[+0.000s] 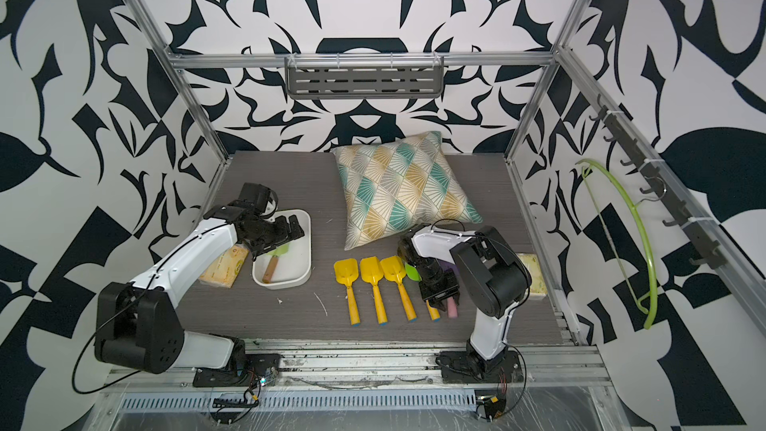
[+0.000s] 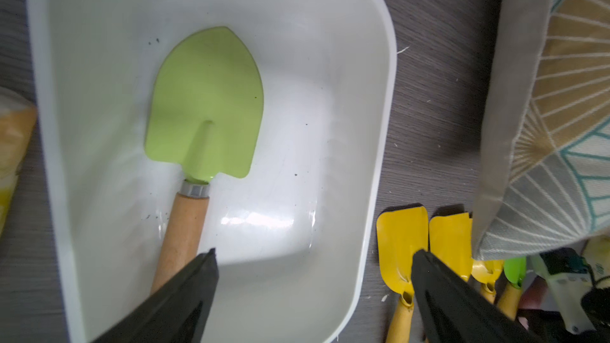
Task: Take the shovel out of the storage box
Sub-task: Place the shovel at the center of the board, then pick up the shovel from the storage box.
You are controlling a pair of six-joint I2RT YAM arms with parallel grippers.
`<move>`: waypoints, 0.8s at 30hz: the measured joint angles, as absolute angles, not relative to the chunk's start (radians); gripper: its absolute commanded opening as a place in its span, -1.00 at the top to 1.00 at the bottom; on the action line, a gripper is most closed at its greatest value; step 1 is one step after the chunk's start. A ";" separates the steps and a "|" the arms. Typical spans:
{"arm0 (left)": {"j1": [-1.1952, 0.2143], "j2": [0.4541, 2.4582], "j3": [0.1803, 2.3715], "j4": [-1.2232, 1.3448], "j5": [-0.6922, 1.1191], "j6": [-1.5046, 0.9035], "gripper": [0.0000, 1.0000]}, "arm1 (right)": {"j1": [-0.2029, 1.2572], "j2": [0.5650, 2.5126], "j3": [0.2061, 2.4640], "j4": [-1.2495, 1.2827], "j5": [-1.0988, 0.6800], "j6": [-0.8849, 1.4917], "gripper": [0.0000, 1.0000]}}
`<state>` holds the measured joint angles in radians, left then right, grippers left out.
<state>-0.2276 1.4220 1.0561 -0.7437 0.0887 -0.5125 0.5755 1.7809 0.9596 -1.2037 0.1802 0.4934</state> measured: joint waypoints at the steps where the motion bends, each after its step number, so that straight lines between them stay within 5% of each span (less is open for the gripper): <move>1: -0.228 1.428 1.056 -0.750 0.073 -0.513 -0.98 | 0.575 1.771 0.960 -1.203 0.182 0.494 0.10; 24: -0.229 1.534 1.071 -0.855 -0.062 -0.499 -0.86 | 0.575 1.695 0.971 -1.260 0.248 0.541 0.19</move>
